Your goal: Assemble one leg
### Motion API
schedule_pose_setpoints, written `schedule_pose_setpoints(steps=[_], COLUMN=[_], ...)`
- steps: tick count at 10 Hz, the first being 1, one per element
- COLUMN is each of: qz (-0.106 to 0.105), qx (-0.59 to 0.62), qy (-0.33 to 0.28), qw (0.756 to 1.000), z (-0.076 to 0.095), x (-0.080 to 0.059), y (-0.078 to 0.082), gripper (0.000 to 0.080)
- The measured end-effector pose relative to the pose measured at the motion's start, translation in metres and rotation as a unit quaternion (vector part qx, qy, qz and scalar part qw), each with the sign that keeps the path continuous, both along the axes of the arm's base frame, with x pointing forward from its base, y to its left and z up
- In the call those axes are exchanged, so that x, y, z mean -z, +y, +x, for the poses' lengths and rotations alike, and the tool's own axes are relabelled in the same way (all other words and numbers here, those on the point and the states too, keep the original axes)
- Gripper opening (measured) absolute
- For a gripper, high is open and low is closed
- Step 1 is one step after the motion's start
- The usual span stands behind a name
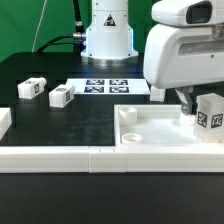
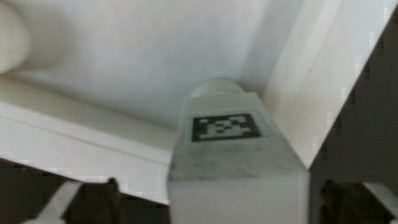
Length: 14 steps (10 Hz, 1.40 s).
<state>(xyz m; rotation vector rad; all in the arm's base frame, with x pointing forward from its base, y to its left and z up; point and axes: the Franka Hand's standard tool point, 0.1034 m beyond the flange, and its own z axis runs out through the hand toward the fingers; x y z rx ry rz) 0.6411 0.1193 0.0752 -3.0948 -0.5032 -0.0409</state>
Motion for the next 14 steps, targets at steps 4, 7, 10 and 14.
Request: schedule_pose_setpoints(steps=[4,7,10,14], qz=[0.003,0.014,0.022,0.027], qx=[0.061,0.229,0.383,0.583], qy=[0.002,-0.001,0.004,0.012], qw=[0.998,0.973,0.924,0.812], z=[-0.0004,0.0009,0.0011,0.0006], x=[0.0007,0.0011,0.001,0.0009], y=[0.0005,0.0004,-0.0015,-0.0037], gripper=[0.0291,0.0291,0.0291,0.0292])
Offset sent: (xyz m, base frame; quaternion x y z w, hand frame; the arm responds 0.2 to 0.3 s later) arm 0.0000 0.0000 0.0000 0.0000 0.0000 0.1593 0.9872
